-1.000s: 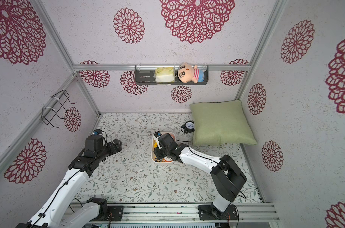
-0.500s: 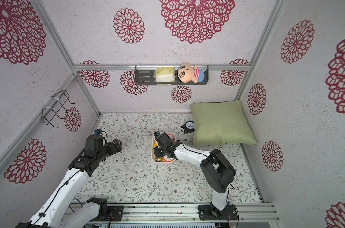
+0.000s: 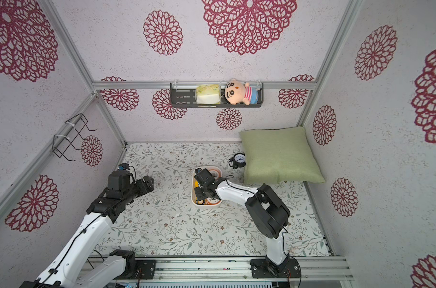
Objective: Put the sealing tape into the storage box
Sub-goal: Place the sealing tape in the storage box.
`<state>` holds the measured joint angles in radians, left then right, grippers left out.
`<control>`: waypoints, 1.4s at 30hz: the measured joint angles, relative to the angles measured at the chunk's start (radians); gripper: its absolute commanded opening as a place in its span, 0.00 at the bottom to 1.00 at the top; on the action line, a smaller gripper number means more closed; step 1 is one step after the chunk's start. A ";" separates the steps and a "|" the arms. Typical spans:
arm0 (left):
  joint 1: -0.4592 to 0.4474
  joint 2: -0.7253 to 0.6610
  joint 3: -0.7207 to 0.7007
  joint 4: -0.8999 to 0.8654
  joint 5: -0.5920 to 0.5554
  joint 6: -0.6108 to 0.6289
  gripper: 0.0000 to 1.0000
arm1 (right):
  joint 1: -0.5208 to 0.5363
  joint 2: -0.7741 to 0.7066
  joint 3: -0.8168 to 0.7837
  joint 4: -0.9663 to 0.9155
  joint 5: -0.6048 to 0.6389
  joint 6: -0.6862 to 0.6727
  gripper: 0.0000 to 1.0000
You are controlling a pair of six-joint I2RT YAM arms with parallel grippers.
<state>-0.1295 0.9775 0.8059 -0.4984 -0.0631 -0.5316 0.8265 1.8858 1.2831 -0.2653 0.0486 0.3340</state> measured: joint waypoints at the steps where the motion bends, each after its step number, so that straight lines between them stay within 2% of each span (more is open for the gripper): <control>1: 0.000 0.000 0.000 0.000 0.000 0.000 0.92 | 0.000 0.000 0.000 -0.003 -0.001 0.000 0.03; 21: 0.000 0.000 0.000 0.000 0.000 0.000 0.92 | 0.022 0.000 0.000 -0.043 -0.080 -0.003 0.04; 31: 0.000 0.000 0.000 0.000 0.000 0.000 0.93 | 0.021 -0.031 -0.016 -0.023 -0.070 -0.010 0.21; 33: 0.000 0.002 0.000 0.000 0.000 0.000 0.93 | 0.020 -0.065 -0.043 -0.007 -0.071 -0.010 0.25; 38: 0.000 0.015 0.000 0.000 0.001 0.000 0.93 | 0.007 -0.199 -0.145 0.088 -0.071 -0.008 0.26; 41: 0.000 0.020 0.000 0.000 -0.003 0.000 0.93 | -0.010 -0.287 -0.219 0.161 -0.042 0.003 0.34; 42: 0.001 0.021 0.000 0.001 -0.007 0.000 0.93 | -0.016 -0.313 -0.244 0.183 -0.027 0.006 0.39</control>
<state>-0.1287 0.9989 0.8059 -0.4973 -0.0704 -0.5316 0.8108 1.5726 1.0389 -0.0818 0.0216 0.3397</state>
